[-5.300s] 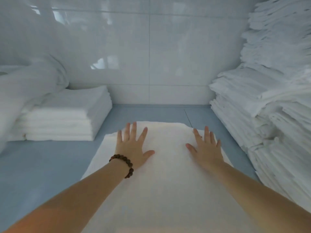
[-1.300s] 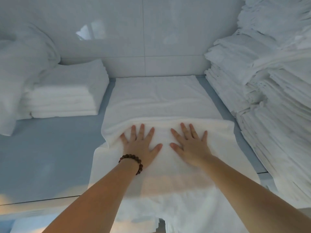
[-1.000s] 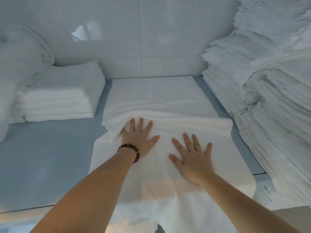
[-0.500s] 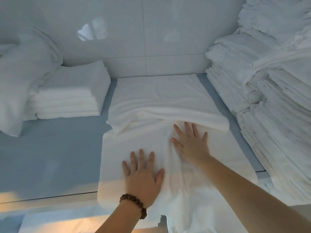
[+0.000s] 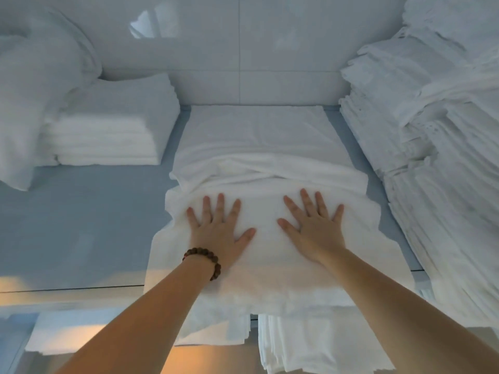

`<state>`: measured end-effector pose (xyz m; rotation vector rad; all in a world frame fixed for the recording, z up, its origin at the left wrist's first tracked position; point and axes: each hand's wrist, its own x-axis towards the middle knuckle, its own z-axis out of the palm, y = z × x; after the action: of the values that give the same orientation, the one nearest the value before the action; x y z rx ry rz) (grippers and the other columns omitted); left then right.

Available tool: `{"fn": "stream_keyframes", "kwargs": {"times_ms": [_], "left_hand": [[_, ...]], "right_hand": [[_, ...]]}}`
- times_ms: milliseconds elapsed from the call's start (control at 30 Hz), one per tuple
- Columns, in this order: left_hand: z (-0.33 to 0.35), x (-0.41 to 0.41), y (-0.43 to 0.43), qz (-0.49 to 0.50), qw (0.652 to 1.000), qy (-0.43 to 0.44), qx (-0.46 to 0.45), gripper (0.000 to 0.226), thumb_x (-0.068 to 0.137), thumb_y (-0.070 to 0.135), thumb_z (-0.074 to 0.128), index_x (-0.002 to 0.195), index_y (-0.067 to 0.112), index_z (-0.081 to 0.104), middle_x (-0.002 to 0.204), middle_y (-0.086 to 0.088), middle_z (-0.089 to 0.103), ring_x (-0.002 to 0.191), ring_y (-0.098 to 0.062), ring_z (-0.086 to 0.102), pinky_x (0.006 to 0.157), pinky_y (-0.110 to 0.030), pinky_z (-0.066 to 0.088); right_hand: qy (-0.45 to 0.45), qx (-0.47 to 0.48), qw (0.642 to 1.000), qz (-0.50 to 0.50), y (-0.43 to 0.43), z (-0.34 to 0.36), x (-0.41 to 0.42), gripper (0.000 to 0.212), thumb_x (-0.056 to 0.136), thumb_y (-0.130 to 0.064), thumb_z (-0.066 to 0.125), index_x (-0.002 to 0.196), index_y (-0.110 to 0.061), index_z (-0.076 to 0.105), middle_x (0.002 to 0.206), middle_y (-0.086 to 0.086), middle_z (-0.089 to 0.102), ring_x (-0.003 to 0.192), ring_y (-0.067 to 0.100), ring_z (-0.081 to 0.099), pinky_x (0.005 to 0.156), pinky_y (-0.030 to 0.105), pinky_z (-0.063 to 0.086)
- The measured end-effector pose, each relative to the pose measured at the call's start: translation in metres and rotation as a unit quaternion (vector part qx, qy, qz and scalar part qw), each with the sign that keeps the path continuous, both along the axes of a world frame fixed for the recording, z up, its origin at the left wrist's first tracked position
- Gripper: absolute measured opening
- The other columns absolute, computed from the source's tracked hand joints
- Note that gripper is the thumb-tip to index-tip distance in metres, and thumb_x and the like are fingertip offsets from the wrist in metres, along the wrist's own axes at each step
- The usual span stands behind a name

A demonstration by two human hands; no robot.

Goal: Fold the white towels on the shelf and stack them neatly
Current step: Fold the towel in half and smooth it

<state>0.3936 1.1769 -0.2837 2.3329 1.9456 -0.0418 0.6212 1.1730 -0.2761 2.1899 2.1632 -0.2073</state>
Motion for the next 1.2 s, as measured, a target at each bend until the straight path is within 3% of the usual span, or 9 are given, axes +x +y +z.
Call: {"fn": "stream_keyframes", "kwargs": {"times_ms": [267, 367, 633, 833, 933, 1000, 1100, 1167, 1200], "left_hand": [[-0.003, 0.004, 0.056, 0.019, 1.0, -0.004, -0.007, 0.081, 0.079, 0.078, 0.001, 0.147, 0.037, -0.013, 0.157, -0.001, -0.016, 0.143, -0.032, -0.016, 0.111, -0.061, -0.005], [-0.003, 0.004, 0.067, 0.021, 1.0, -0.007, -0.008, 0.082, 0.078, 0.079, 0.0, 0.147, 0.036, -0.013, 0.157, -0.001, -0.017, 0.143, -0.032, -0.016, 0.111, -0.061, -0.004], [0.0, 0.0, 0.092, -0.021, 1.0, 0.007, -0.016, 0.081, 0.08, 0.076, 0.0, 0.148, 0.033, -0.01, 0.158, -0.003, -0.012, 0.144, -0.032, -0.012, 0.113, -0.058, -0.003], [0.036, 0.009, 0.055, -0.074, 0.996, 0.002, 0.052, 0.062, 0.095, 0.057, 0.021, 0.15, 0.028, 0.013, 0.158, -0.006, 0.009, 0.145, -0.027, 0.007, 0.116, -0.051, 0.006], [0.047, 0.003, -0.004, -0.125, 0.982, -0.056, 0.133, 0.058, 0.091, 0.059, 0.029, 0.134, 0.025, 0.049, 0.145, -0.013, 0.04, 0.131, -0.035, 0.039, 0.105, -0.051, 0.033], [0.038, -0.001, -0.048, -0.171, 0.969, -0.069, 0.163, 0.063, 0.084, 0.066, 0.033, 0.123, 0.024, 0.06, 0.133, -0.013, 0.053, 0.119, -0.037, 0.05, 0.095, -0.052, 0.043], [0.016, -0.001, -0.097, -0.215, 0.972, -0.002, 0.093, 0.087, 0.068, 0.083, 0.041, 0.133, 0.026, 0.049, 0.135, -0.011, 0.05, 0.123, -0.036, 0.046, 0.095, -0.058, 0.041], [0.003, -0.001, -0.111, -0.223, 0.972, 0.048, 0.057, 0.094, 0.063, 0.071, 0.061, 0.142, 0.024, 0.038, 0.142, -0.011, 0.045, 0.129, -0.037, 0.041, 0.097, -0.063, 0.037], [-0.002, -0.003, -0.113, -0.221, 0.971, 0.058, 0.067, 0.091, 0.066, 0.049, 0.072, 0.144, 0.024, 0.034, 0.146, -0.01, 0.041, 0.132, -0.037, 0.039, 0.098, -0.065, 0.035]], "right_hand": [[0.011, -0.016, 1.0, 0.016, 0.054, 0.005, 0.003, 0.062, 0.088, -0.069, 0.009, 0.144, -0.048, -0.006, 0.158, -0.008, -0.014, 0.145, 0.021, -0.015, 0.11, 0.064, -0.005], [0.042, 0.008, 0.999, 0.005, 0.033, 0.014, -0.006, 0.06, 0.091, -0.065, 0.013, 0.145, -0.047, -0.005, 0.158, -0.007, -0.014, 0.144, 0.02, -0.016, 0.112, 0.062, -0.003], [0.009, -0.022, 1.0, 0.002, -0.008, 0.0, -0.011, 0.065, 0.084, -0.074, 0.005, 0.142, -0.051, -0.011, 0.156, -0.01, -0.019, 0.143, 0.021, -0.02, 0.109, 0.065, -0.008], [0.044, -0.016, 0.998, 0.03, -0.009, 0.012, -0.005, 0.065, 0.085, -0.07, 0.008, 0.144, -0.047, -0.008, 0.157, -0.007, -0.017, 0.144, 0.021, -0.018, 0.111, 0.063, -0.002], [0.082, 0.028, 0.991, 0.106, -0.058, 0.022, 0.007, 0.07, 0.081, -0.076, 0.009, 0.144, -0.049, -0.003, 0.158, -0.008, -0.012, 0.145, 0.018, -0.015, 0.114, 0.058, 0.0], [0.067, 0.031, 0.987, 0.143, -0.092, 0.02, 0.017, 0.08, 0.076, -0.084, 0.017, 0.145, -0.047, 0.001, 0.158, -0.006, -0.006, 0.145, 0.018, -0.009, 0.115, 0.055, 0.002], [-0.025, 0.031, 0.986, 0.164, -0.121, 0.006, 0.027, 0.098, 0.068, -0.088, 0.035, 0.148, -0.039, 0.008, 0.158, 0.001, 0.011, 0.145, 0.026, 0.011, 0.111, 0.061, 0.017], [-0.056, 0.038, 0.983, 0.169, -0.126, -0.003, 0.033, 0.101, 0.067, -0.067, 0.065, 0.149, -0.033, 0.015, 0.156, 0.005, 0.022, 0.142, 0.029, 0.022, 0.107, 0.062, 0.026], [-0.059, 0.047, 0.984, 0.162, -0.126, -0.007, 0.036, 0.105, 0.063, -0.048, 0.078, 0.148, -0.031, 0.019, 0.154, 0.006, 0.027, 0.14, 0.03, 0.027, 0.106, 0.062, 0.028]]}}
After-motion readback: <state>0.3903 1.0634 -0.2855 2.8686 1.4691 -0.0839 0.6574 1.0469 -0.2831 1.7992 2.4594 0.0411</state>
